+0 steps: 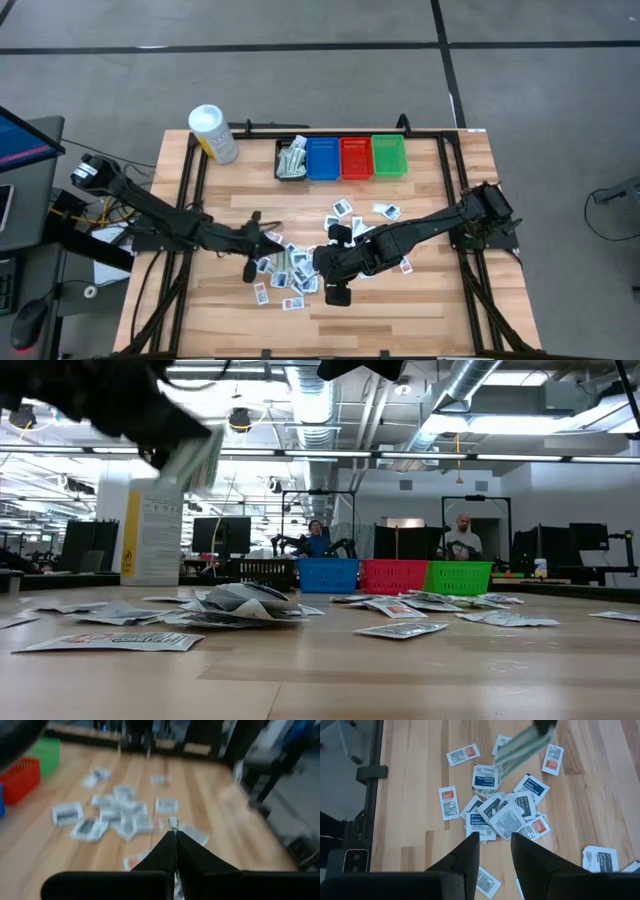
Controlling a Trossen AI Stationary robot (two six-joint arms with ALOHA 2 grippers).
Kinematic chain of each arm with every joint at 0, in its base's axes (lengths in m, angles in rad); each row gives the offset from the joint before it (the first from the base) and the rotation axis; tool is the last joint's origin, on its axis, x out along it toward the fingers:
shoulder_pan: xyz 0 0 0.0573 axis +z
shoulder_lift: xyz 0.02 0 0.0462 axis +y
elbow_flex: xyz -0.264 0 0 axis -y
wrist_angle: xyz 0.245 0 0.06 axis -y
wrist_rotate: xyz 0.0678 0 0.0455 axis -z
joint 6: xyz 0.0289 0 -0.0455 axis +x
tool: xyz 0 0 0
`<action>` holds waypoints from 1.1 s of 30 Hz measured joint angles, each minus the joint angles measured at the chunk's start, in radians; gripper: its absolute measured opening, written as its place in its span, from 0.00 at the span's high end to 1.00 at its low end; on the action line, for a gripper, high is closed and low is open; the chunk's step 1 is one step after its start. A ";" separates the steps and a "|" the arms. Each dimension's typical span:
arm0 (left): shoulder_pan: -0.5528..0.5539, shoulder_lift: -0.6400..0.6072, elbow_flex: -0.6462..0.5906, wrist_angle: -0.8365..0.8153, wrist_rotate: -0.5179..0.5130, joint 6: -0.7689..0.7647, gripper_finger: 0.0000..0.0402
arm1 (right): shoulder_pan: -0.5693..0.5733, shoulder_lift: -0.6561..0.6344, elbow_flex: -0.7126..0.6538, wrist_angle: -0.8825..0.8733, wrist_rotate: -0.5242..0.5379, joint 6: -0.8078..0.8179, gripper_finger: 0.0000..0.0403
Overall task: Pick & Place First Aid Supplies
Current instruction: Put the green bandage pack in the black bin
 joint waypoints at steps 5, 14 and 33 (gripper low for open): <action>0.000 -0.104 0.001 0.006 -0.009 0.029 0.97 | 0.000 0.000 0.000 0.006 0.000 0.000 0.74; 0.000 -0.139 0.002 0.004 -0.054 0.015 0.98 | 0.000 0.000 0.000 0.013 0.000 0.000 0.74; 0.350 -0.137 0.003 -0.031 0.125 -0.041 0.97 | -0.034 0.000 0.000 -0.004 0.156 -0.051 0.74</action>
